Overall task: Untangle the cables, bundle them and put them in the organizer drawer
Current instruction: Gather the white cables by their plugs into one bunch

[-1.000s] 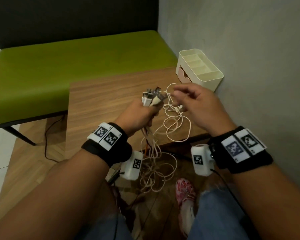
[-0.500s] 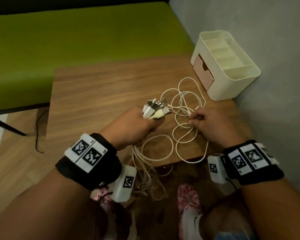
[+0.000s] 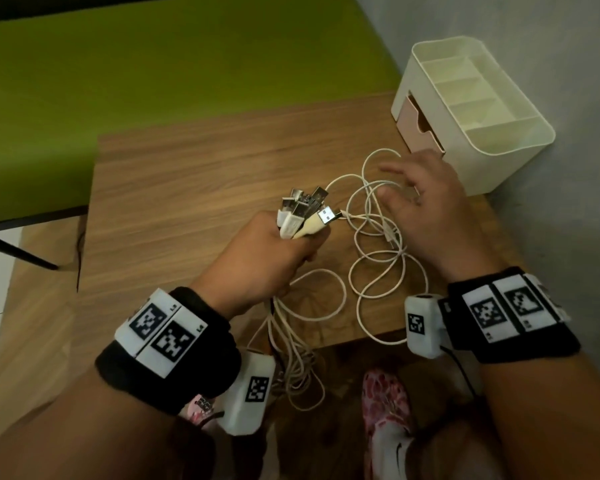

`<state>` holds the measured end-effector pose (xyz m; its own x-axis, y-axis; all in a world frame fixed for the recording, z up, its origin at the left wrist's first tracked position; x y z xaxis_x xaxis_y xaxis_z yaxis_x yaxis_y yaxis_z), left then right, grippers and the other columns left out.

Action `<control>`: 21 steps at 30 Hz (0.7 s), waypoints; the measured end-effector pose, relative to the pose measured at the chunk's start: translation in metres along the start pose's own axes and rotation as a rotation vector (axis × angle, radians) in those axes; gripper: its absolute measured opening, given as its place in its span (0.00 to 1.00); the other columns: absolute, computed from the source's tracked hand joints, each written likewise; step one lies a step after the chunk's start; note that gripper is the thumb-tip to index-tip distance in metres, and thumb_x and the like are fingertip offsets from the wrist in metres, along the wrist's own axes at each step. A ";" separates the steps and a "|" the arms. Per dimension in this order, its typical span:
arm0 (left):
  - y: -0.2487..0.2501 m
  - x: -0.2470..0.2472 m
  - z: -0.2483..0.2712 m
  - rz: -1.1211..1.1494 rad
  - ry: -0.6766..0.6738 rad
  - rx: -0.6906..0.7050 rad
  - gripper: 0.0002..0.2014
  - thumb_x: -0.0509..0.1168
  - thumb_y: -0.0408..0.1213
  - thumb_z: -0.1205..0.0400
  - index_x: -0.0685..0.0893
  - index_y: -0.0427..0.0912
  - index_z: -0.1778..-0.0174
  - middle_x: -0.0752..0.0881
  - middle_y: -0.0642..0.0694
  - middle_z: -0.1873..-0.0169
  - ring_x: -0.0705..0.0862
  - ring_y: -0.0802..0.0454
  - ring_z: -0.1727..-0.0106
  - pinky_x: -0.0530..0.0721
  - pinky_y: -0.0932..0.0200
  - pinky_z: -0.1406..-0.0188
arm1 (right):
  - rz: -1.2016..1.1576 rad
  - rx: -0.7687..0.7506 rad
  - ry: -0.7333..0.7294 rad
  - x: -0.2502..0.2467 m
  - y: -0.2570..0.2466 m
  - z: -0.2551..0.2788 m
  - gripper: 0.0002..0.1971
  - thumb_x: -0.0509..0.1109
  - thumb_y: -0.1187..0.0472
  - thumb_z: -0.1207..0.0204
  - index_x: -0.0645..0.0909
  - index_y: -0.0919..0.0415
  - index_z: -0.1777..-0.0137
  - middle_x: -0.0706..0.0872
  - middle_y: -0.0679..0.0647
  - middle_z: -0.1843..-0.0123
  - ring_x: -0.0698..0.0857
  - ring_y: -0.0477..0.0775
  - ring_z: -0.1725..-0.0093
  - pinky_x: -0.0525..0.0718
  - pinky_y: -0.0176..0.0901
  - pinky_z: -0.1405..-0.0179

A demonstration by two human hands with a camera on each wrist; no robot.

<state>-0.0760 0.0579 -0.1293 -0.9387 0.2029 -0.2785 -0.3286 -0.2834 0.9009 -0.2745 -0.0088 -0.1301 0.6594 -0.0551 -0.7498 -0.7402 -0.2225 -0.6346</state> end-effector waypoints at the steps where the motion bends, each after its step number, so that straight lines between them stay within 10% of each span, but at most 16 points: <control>1: 0.000 0.000 0.000 0.004 0.001 -0.002 0.16 0.66 0.43 0.16 0.78 0.43 0.70 0.76 0.55 0.83 0.71 0.55 0.81 0.71 0.58 0.78 | -0.001 -0.003 -0.040 0.003 -0.001 -0.001 0.14 0.67 0.53 0.17 0.83 0.52 0.33 0.82 0.50 0.36 0.77 0.50 0.36 0.74 0.43 0.38; 5: 0.000 -0.002 0.002 0.012 -0.001 -0.001 0.16 0.66 0.43 0.16 0.78 0.42 0.69 0.76 0.56 0.84 0.70 0.55 0.81 0.71 0.58 0.78 | 0.052 0.090 -0.086 0.008 -0.005 -0.003 0.13 0.67 0.44 0.18 0.88 0.50 0.48 0.88 0.45 0.56 0.85 0.50 0.51 0.82 0.62 0.42; 10: 0.001 -0.005 0.003 0.012 -0.003 0.004 0.16 0.67 0.43 0.16 0.79 0.42 0.70 0.76 0.55 0.84 0.71 0.54 0.81 0.73 0.55 0.76 | 0.235 0.257 -0.098 0.010 0.002 -0.010 0.14 0.73 0.43 0.24 0.80 0.51 0.64 0.85 0.50 0.61 0.85 0.58 0.53 0.85 0.62 0.47; 17: 0.001 -0.007 0.002 0.034 0.002 0.017 0.17 0.67 0.44 0.17 0.78 0.46 0.72 0.76 0.55 0.82 0.71 0.54 0.80 0.72 0.53 0.75 | 0.208 0.298 -0.106 0.020 -0.002 -0.015 0.19 0.70 0.46 0.20 0.79 0.46 0.31 0.87 0.55 0.45 0.84 0.60 0.41 0.84 0.58 0.42; 21: 0.001 -0.008 0.002 0.013 -0.002 0.035 0.16 0.67 0.45 0.17 0.79 0.49 0.72 0.78 0.55 0.82 0.73 0.57 0.81 0.74 0.55 0.76 | 0.194 0.286 -0.157 0.025 -0.004 -0.019 0.13 0.68 0.49 0.19 0.85 0.44 0.37 0.89 0.52 0.45 0.86 0.54 0.46 0.85 0.51 0.47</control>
<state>-0.0684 0.0580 -0.1259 -0.9428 0.2009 -0.2661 -0.3124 -0.2528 0.9157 -0.2528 -0.0279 -0.1424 0.4914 0.0851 -0.8668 -0.8709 0.0594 -0.4879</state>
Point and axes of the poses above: each hand's wrist, its own z-axis away from the middle knuckle, its own x-axis out of the palm, y = z × x, the point moved 5 cm from there along -z, towards the middle knuckle
